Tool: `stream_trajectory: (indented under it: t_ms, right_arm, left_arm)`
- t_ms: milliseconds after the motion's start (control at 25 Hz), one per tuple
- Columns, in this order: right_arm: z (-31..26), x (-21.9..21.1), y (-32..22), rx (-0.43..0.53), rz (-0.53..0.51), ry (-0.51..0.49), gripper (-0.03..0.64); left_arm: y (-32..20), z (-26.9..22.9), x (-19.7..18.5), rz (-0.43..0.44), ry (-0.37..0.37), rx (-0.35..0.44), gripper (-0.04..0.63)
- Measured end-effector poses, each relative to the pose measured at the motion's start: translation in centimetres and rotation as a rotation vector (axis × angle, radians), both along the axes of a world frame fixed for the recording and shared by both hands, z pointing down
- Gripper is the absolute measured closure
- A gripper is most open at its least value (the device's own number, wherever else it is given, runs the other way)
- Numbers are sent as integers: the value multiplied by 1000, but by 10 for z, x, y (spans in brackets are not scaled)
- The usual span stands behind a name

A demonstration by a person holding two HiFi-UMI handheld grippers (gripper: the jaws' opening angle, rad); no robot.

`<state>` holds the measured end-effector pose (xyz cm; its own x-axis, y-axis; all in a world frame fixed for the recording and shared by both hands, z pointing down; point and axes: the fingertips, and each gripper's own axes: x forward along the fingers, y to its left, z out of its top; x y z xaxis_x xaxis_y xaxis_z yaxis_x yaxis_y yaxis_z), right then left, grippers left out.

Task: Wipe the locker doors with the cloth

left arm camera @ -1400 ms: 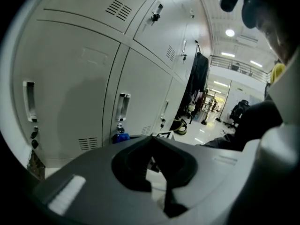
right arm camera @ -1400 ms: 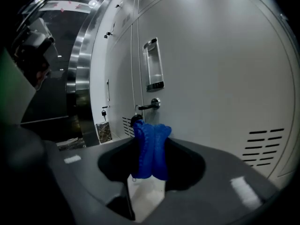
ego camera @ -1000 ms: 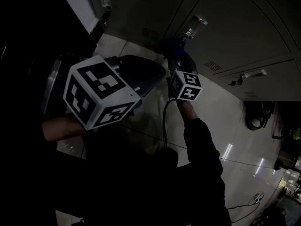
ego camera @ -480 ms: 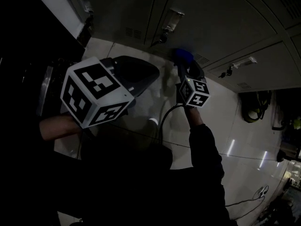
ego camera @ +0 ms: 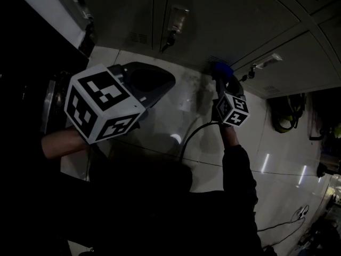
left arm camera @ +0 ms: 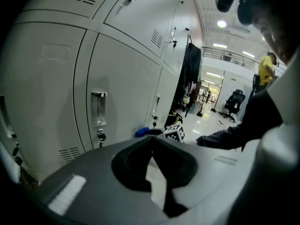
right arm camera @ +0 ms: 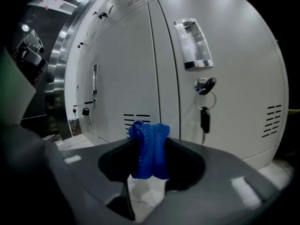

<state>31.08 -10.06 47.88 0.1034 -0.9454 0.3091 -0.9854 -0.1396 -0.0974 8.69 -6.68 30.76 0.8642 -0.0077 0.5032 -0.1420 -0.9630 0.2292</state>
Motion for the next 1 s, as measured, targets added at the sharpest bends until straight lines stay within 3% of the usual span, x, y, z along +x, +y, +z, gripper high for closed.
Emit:
stream_trajectory:
  t_ms: [320,760,1000]
  right_arm:
    - [-1,-6,9,0,11,-16,457]
    - [1,-136,-55,-11,-236,-17,457]
    - [13,-184,-94,-36,-297,-25,457]
  left_arm:
    - [-10,1,-13,-43,-7,-12,595]
    - [-16,-2,-35,-69,14,-29,595]
    - [-22,-4,-47,-62,34,-11,595]
